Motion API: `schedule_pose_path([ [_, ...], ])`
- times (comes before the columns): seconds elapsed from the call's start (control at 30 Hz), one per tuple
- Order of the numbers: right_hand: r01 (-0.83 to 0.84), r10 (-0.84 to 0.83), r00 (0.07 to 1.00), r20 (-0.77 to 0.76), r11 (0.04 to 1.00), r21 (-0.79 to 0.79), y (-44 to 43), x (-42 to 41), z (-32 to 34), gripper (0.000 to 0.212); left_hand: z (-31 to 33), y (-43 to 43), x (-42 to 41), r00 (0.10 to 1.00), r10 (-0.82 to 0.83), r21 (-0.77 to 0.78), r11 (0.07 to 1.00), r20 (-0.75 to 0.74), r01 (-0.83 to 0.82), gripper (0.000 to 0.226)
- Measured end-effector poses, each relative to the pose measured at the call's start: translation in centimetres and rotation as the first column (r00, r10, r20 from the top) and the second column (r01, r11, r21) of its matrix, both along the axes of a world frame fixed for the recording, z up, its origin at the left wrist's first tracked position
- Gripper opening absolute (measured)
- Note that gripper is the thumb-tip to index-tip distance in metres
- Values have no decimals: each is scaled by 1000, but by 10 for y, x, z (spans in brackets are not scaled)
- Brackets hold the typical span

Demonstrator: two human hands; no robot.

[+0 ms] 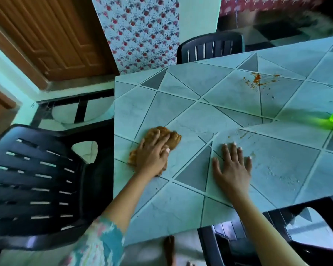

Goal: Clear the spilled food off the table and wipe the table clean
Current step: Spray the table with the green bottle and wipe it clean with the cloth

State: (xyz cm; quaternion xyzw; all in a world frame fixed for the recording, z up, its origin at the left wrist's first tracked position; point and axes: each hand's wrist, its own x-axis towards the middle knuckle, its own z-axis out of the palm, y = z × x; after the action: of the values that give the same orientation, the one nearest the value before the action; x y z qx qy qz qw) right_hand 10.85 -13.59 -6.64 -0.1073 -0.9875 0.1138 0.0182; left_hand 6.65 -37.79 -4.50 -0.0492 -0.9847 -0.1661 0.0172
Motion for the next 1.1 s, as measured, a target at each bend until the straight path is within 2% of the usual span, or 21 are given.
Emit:
schedule_pose_path([
  [0.07, 2, -2, 1000, -3, 1000, -4, -1, 0, 0, 78, -3, -16, 32, 996, -48, 84, 995, -75, 54, 58],
  [0.1, 3, -3, 1000, -2, 1000, -8, -1, -1, 0, 78, -4, -30, 36, 994, -15, 116, 993, -111, 28, 56],
  [0.17, 3, -3, 1000, -1, 1000, -6, -1, -1, 0, 77, -3, -60, 22, 979, 152, 168, 977, -133, -129, 53],
  [0.23, 3, -3, 1000, -2, 1000, -5, -1, -1, -1, 75, 0, -84, -11, 944, 319, 227, 929, -87, -293, 53],
  [0.33, 6, -6, 1000, 6, 1000, 2, -1, 0, -1, 71, 4, -100, -77, 906, 423, 374, 844, -25, -384, 45],
  [0.4, 4, -4, 1000, 8, 1000, 12, -1, 0, -1, 71, 9, -103, -115, 887, 461, 372, 827, -20, -422, 41],
  [0.47, 3, -3, 1000, 13, 1000, 22, 0, -1, -1, 71, 14, -102, -144, 867, 498, 304, 826, 4, -475, 41],
  [0.57, 11, -11, 1000, 17, 1000, 26, 1, -1, -1, 72, 14, -94, -158, 923, 383, 249, 890, 48, -382, 39],
  [0.7, 3, -4, 1000, 23, 1000, 21, 0, -1, 0, 72, 11, -46, -121, 996, 19, 285, 958, 90, -44, 43],
  [0.8, 3, -3, 1000, 25, 1000, 11, 0, -3, 1, 72, 11, -17, -60, 958, -284, 229, 935, 31, 270, 48],
  [0.87, 5, -5, 1000, 30, 1000, -1, -1, -2, 1, 72, 8, -32, -30, 920, -392, 207, 902, 24, 379, 54],
  [0.93, 4, -4, 1000, 25, 1000, -6, -1, -1, 1, 72, 1, -61, -25, 933, -359, 144, 924, 1, 355, 61],
  [1.0, 6, -6, 1000, 31, 1000, -9, -1, 0, 1, 73, -4, -87, -42, 980, -196, 105, 975, -16, 197, 66],
  [1.1, 3, -3, 999, 36, 1000, -3, -1, 0, 2, 73, 1, -83, -78, 998, 1, 110, 994, 62, -8, 57],
])
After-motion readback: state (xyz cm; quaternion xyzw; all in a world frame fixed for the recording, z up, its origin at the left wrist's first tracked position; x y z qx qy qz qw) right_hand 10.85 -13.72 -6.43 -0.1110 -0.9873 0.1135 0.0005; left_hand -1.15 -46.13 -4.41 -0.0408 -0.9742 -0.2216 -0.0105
